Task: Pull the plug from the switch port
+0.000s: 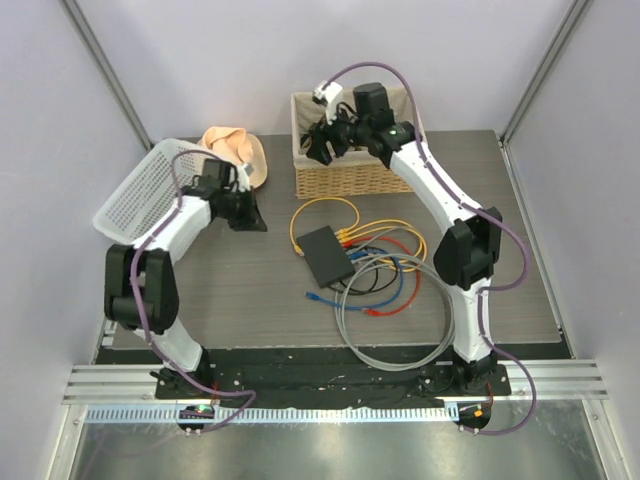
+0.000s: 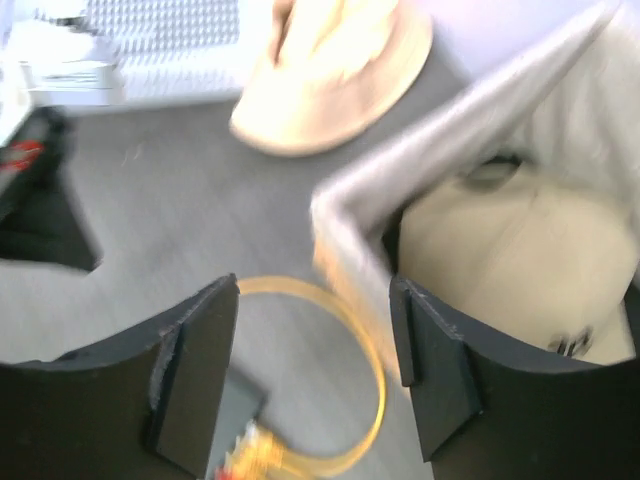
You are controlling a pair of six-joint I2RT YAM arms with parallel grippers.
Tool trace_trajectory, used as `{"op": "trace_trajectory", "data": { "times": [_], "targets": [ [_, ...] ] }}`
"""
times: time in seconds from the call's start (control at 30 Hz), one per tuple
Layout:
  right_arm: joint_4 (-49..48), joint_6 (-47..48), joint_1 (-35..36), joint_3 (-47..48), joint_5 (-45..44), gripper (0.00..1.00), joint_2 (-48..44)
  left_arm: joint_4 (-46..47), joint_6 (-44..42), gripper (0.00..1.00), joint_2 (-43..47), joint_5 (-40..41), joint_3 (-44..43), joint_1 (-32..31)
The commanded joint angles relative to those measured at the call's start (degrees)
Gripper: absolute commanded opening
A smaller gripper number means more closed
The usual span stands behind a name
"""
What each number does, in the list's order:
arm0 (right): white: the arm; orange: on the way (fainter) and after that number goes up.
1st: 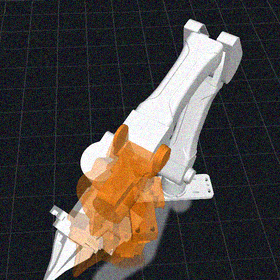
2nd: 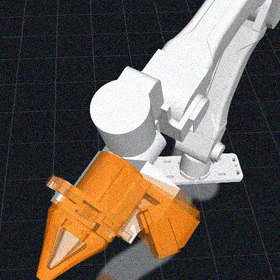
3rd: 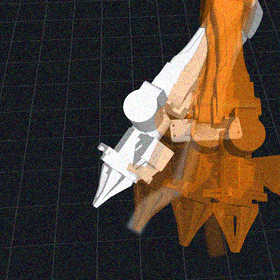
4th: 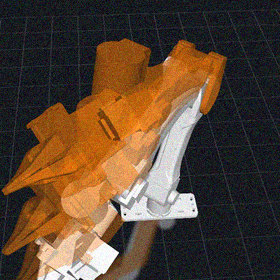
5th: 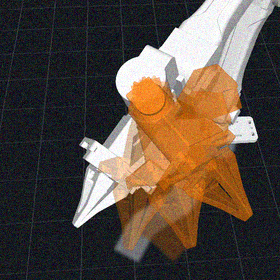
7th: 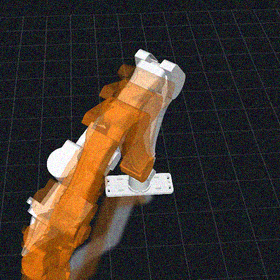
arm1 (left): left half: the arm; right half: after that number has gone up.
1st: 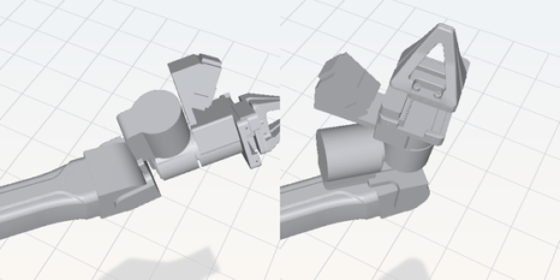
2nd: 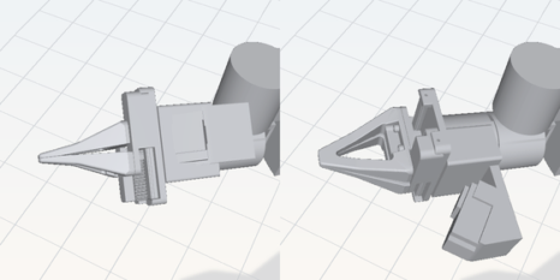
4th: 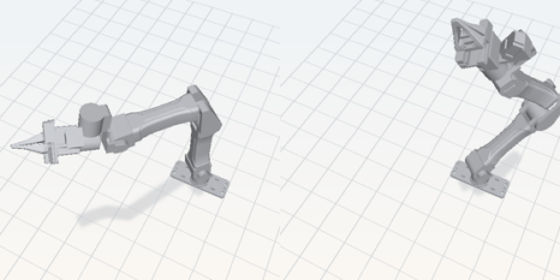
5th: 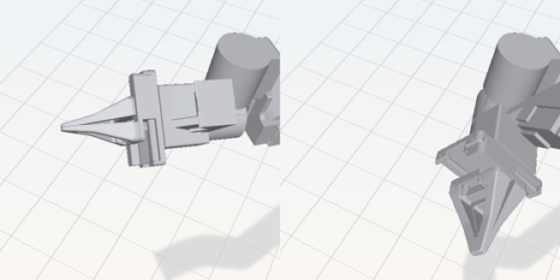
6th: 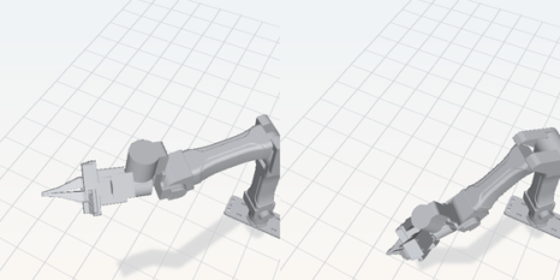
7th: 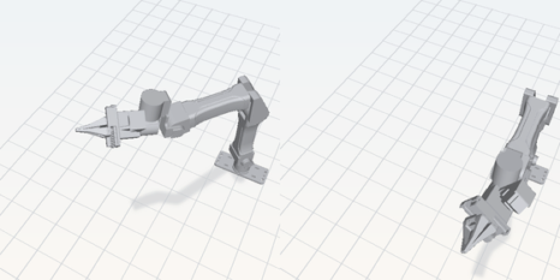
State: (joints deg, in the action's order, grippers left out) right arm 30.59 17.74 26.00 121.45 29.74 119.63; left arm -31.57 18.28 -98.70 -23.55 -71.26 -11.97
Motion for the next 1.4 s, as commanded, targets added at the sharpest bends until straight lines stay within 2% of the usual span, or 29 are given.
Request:
{"op": "trace_trajectory", "data": {
  "times": [0.0, 0.1, 0.2, 0.23, 0.3, 0.33, 0.5, 0.77, 1.2, 1.3, 1.33, 1.37],
  "targets": [
    [-11.42, -4.13, 7.55, 6.33, -13.59, 0.68, 6.82, -1.91, 0.53, 0.0, 7.46, 0.35, 2.88, 3.35],
    [-15.99, -2.27, 12.56, 12.4, -19.79, 0.62, 13.5, 0.19, 1.93, 0.0, 11.41, 0.26, 6.83, 3.44],
    [-24.5, -3.32, 15.21, 14.17, -24.19, 0.45, 18.51, 3.18, 3.34, 0.0, 16.5, -0.27, 11.49, 3.44],
    [-30.18, -3.32, 16.88, 11.9, -31.6, 0.25, 19.4, 3.27, 3.25, 0.0, 17.56, 0.43, 12.98, 3.44],
    [-37.59, -3.24, 17.59, 8.91, -39.28, 0.06, 20.63, 2.4, 2.46, 0.0, 20.54, 0.79, 13.78, 3.44],
    [-40.32, -3.23, 17.59, 8.81, -45.84, 0.01, 21.51, 2.04, 2.28, 0.0, 21.26, 0.87, 14.39, 3.44],
    [-36.66, -1.74, 16.1, 17.15, -60.74, 0.01, 28.63, 1.69, 3.07, 0.0, 25.21, 1.49, 16.86, 3.44],
    [-36.74, -0.6, 8.46, 9.17, -71.04, 0.01, 23.73, 3.53, 5.27, 0.0, 23.64, 1.49, 18.97, 3.44],
    [-34.11, 0.37, -4.72, -8.32, -70.52, 0.01, 10.81, 7.4, 6.33, 0.0, 13.01, 1.93, 15.46, 0.02],
    [-31.05, -1.12, -5.43, -12.44, -67.72, 0.01, 5.9, 7.67, 5.97, 0.0, 10.55, 1.58, 15.28, -3.14],
    [-29.11, -2.17, -5.43, -14.12, -65.01, 0.01, 4.05, 8.19, 6.06, 0.01, 9.93, 1.32, 15.37, -4.11],
    [-27.62, -2.7, -5.17, -16.13, -58.54, 0.01, 2.03, 8.54, 6.32, 0.01, 9.14, 0.1, 15.54, -5.94]
  ]
}}
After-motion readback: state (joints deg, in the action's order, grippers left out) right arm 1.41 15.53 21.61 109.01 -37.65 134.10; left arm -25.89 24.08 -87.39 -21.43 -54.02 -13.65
